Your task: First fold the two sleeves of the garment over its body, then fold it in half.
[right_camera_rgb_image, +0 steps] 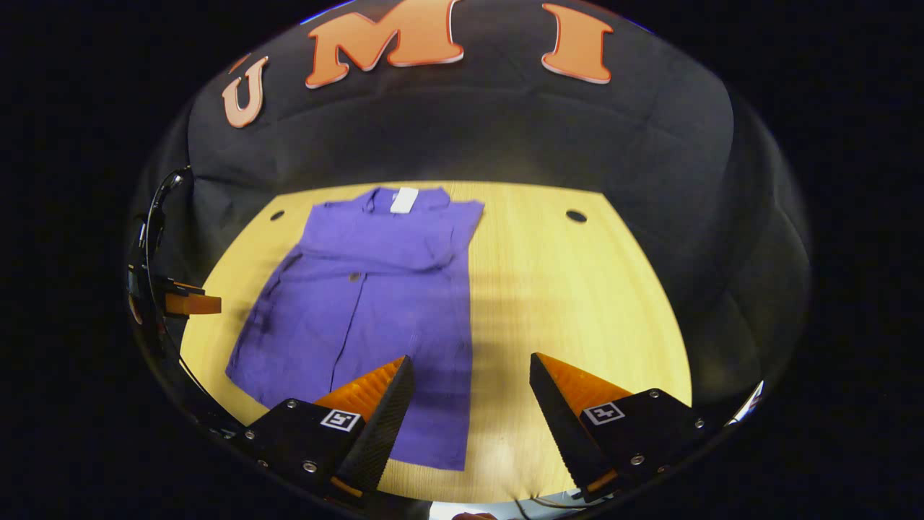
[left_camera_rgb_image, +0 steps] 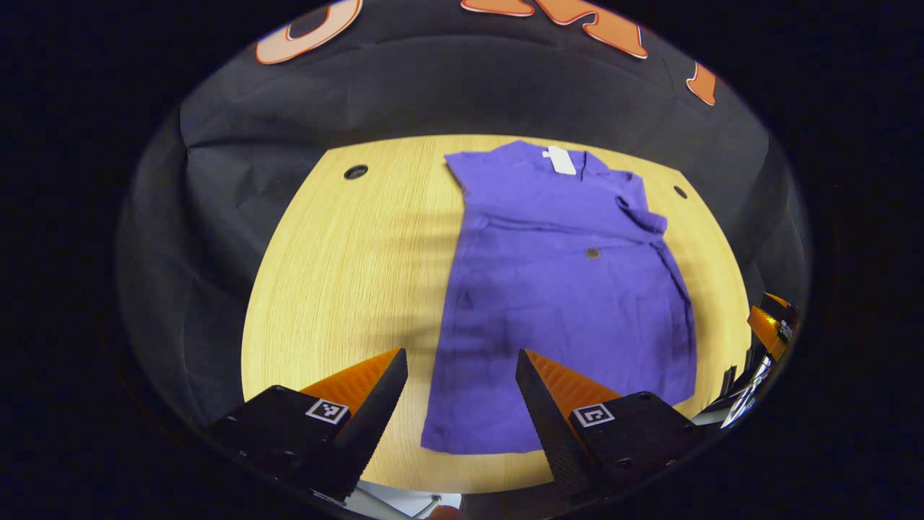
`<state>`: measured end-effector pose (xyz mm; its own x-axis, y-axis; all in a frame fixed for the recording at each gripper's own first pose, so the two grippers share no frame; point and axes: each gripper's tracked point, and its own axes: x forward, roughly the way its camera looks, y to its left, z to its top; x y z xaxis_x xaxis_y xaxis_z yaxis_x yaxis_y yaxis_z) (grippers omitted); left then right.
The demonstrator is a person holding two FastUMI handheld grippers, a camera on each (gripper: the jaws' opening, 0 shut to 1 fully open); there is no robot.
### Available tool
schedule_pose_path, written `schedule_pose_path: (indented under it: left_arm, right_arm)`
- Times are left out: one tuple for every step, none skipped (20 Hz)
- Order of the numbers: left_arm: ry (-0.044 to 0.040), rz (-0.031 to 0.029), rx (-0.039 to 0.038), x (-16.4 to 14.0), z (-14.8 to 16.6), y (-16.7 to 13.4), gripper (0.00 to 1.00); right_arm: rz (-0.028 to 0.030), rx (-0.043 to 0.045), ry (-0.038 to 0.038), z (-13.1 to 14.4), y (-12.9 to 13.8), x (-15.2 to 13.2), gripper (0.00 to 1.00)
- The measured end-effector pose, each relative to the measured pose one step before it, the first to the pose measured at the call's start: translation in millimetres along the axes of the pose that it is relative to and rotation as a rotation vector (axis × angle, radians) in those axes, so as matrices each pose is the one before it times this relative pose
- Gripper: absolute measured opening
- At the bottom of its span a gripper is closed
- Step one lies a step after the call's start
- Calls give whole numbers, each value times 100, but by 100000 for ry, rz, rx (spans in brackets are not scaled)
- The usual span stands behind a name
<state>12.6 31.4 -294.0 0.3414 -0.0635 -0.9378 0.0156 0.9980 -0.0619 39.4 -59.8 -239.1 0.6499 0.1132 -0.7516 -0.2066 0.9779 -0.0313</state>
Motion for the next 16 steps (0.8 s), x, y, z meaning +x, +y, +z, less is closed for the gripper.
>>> schedule_pose_path:
  left_arm:
    - [3458, -488, -572, 603, -1464, 156, 97]
    - [2511, -543, -395, 634, -1164, 365, 97]
    - [2762, -353, -542, 599, -712, 124, 97]
    - [2394, -44, -373, 859, -571, 12, 97]
    - [2557, -233, -883, 621, -472, -81, 97]
    - [2248, -773, -1369, 693, -248, -81, 97]
    - [2506, -807, -1149, 716, -326, -257, 97]
    - [2223, -20, -319, 389, -87, -2, 97]
    - [1804, 579, 132, 591, 197, -6, 97]
    - [2246, 993, 421, 605, 57, 97, 97]
    - [2522, 1222, 474, 781, 240, 95, 97]
    - [2136, 628, 196, 1002, -844, -473, 97]
    - [474, -16, -522, 421, 296, -104, 97]
    - [1508, -183, -669, 255, -292, -45, 97]
    - [1945, -539, -420, 271, -131, 26, 97]
    - [-585, -448, -295, -138, 50, 144, 97]
  right_arm:
    - [737, 408, 4997, -1390, 177, 627, 96]
    - [1003, 637, 4184, -708, 587, 855, 96]
    - [602, 1244, 4309, -1167, 305, 812, 96]
    - [1402, 1477, 3896, -900, 131, 79, 96]
    - [438, 1953, 3754, -554, -77, 92, 97]
    - [1053, 1359, 3441, -409, 102, 367, 97]
    - [291, 1019, 2428, -195, 66, 131, 97]
    - [110, 124, 3106, -880, -86, 422, 97]
    - [-211, 77, 2290, -706, -105, 62, 96]
    - [-413, -63, 1887, -845, -81, 447, 96]
    - [-255, 192, 2810, -877, -101, 355, 96]
    - [-8, 471, 2406, -907, 182, 296, 96]
    - [260, 608, 3037, -972, 158, 223, 96]
    - [618, 463, 2194, -793, 115, 253, 95]
    - [81, 216, 1567, -417, 33, 366, 95]
    - [-854, 62, 2231, -499, -98, 318, 94]
